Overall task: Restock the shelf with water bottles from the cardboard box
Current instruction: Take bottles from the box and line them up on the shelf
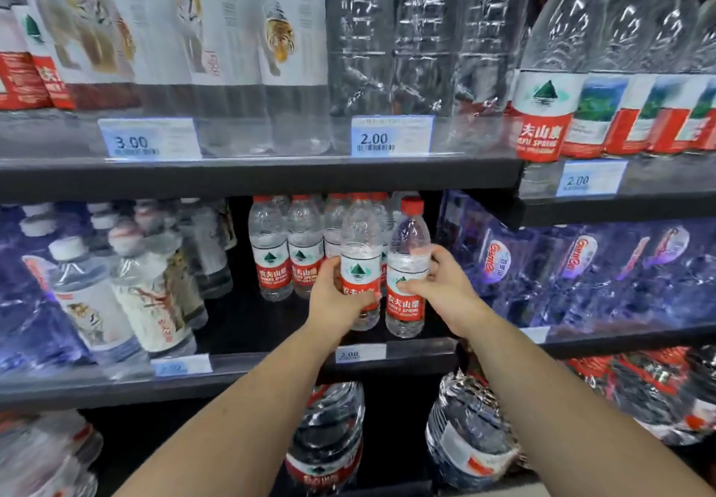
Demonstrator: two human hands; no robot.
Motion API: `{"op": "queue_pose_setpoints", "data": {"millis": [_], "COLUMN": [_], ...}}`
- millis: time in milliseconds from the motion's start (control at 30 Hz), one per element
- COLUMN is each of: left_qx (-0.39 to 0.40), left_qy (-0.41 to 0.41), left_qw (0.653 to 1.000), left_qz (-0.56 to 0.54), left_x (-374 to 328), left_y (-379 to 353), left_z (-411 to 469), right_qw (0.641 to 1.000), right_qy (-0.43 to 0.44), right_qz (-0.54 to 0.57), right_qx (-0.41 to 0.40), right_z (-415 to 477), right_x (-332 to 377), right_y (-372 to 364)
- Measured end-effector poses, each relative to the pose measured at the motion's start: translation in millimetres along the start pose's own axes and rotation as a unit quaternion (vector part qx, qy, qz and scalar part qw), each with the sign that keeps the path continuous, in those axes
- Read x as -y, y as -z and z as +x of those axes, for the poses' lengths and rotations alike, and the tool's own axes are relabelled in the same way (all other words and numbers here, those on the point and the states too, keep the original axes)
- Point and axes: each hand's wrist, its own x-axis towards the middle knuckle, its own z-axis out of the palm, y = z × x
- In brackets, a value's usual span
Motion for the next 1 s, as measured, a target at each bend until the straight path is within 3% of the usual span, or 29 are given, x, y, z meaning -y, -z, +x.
{"op": "queue_pose_setpoints", "data": {"millis": [333,467,633,800,1000], "left_qx": [0.024,0.036,0.060,0.059,0.048], "left_qy": [0.016,0.010,0.004,-0.010,-0.013], "left_qw": [1.000,0.999,0.996,0.995,0.998], "left_qz": [-0.007,0.022,0.063,0.078,0.051], "left_x": [22.6,24.4,19.6,25.2,34.8], "left_y": [-9.3,-8.1,-7.8,-10.3,-9.5], "left_z": [12.5,15.0,24.3,32.1,33.1], "right_qw": [1.000,0.993,0.976,0.957,0.943], "right_qy": [0.003,0.025,0.039,0.059,0.043], "right_qz": [0.002,-0.093,-0.137,-0.203,-0.276], "right_qx": [0.005,-0.074,-0.162,-0.197,-0.181], "right_z": [14.3,5.0,10.5,36.3,69.6], "right_x": [-24.1,-32.4,-37.3,-38.7,-46.9], "right_y": [0.2,-9.8,-8.2,-12.5,-11.9]}}
